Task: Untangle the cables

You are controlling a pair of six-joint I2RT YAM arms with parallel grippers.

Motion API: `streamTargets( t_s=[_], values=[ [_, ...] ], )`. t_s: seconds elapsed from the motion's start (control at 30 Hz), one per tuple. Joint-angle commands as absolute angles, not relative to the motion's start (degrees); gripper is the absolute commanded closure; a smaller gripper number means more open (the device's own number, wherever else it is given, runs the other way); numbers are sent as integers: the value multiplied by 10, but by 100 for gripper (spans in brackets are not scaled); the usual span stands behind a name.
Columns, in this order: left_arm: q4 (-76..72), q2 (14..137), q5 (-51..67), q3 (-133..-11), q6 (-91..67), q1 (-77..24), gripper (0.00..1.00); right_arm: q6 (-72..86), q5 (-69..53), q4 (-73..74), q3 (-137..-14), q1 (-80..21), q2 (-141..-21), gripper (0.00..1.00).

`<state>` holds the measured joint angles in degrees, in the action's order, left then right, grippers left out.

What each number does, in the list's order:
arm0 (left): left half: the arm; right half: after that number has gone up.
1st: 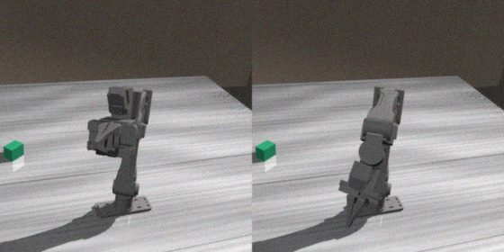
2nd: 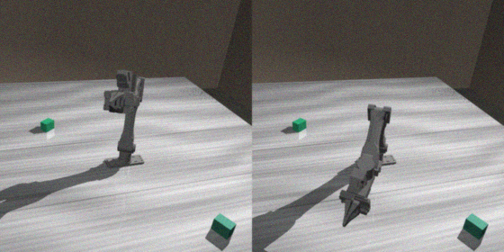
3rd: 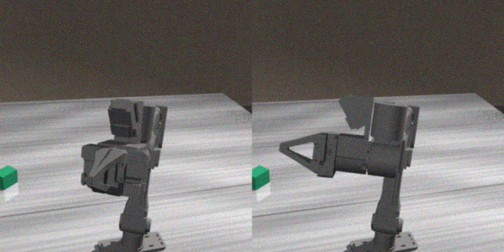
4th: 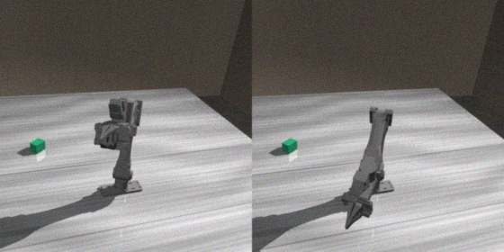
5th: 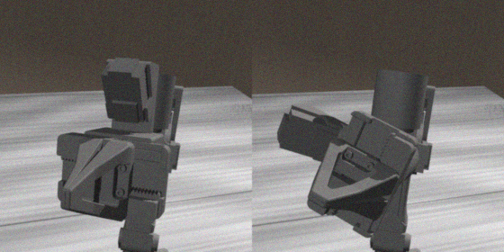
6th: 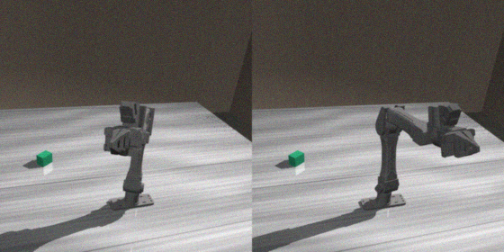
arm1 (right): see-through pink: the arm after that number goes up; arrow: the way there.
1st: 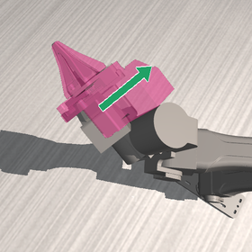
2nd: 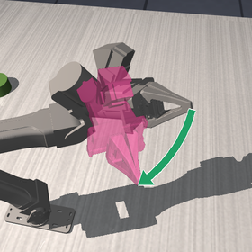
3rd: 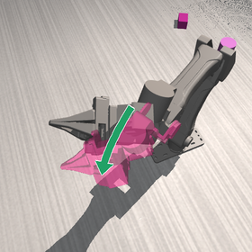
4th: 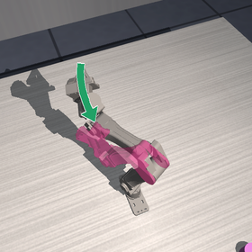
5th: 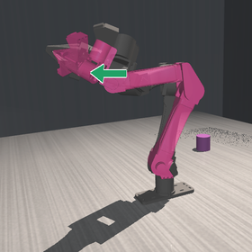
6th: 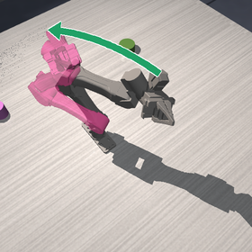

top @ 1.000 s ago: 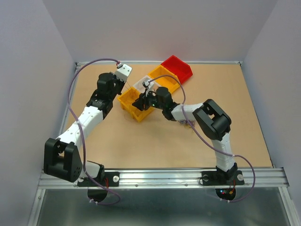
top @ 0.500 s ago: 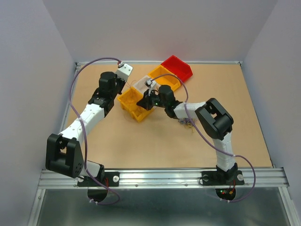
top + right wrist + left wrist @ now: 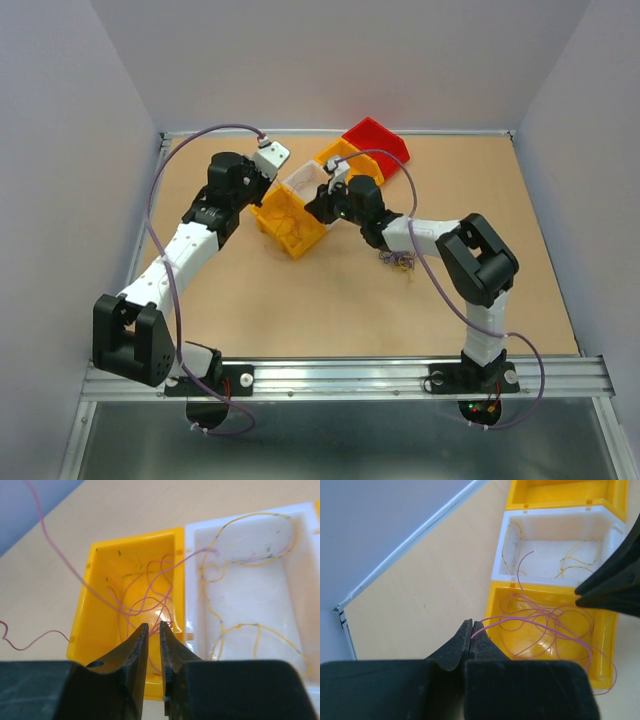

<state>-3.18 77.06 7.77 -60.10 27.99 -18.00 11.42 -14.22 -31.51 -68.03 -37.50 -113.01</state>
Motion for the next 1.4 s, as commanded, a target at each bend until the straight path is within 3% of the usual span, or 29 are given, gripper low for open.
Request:
streamTargets(
  t_s=[0.0, 0.3, 0.63, 0.8, 1.03, 1.17, 1.37],
  values=[
    [-5, 730, 105, -634, 315, -188, 100, 161, -58, -339, -659, -331, -1080, 82],
    [208, 756, 89, -720, 396, -201, 100, 215, -37, -379, -617, -298, -1057, 83],
    [295, 845, 50, -765, 418, -227, 100, 204, -104, -413, -606, -299, -1056, 82],
    [309, 921, 10, -825, 382, -231, 100, 179, -241, -474, -576, -300, -1040, 63],
    [319, 1034, -16, -889, 333, -230, 100, 154, -368, -562, -544, -328, -1042, 50],
    [321, 1068, -8, -909, 324, -229, 100, 153, -374, -562, -559, -345, -1063, 29],
    [316, 1090, 57, -911, 316, -200, 100, 162, -353, -559, -587, -357, -1101, 30]
  ],
)
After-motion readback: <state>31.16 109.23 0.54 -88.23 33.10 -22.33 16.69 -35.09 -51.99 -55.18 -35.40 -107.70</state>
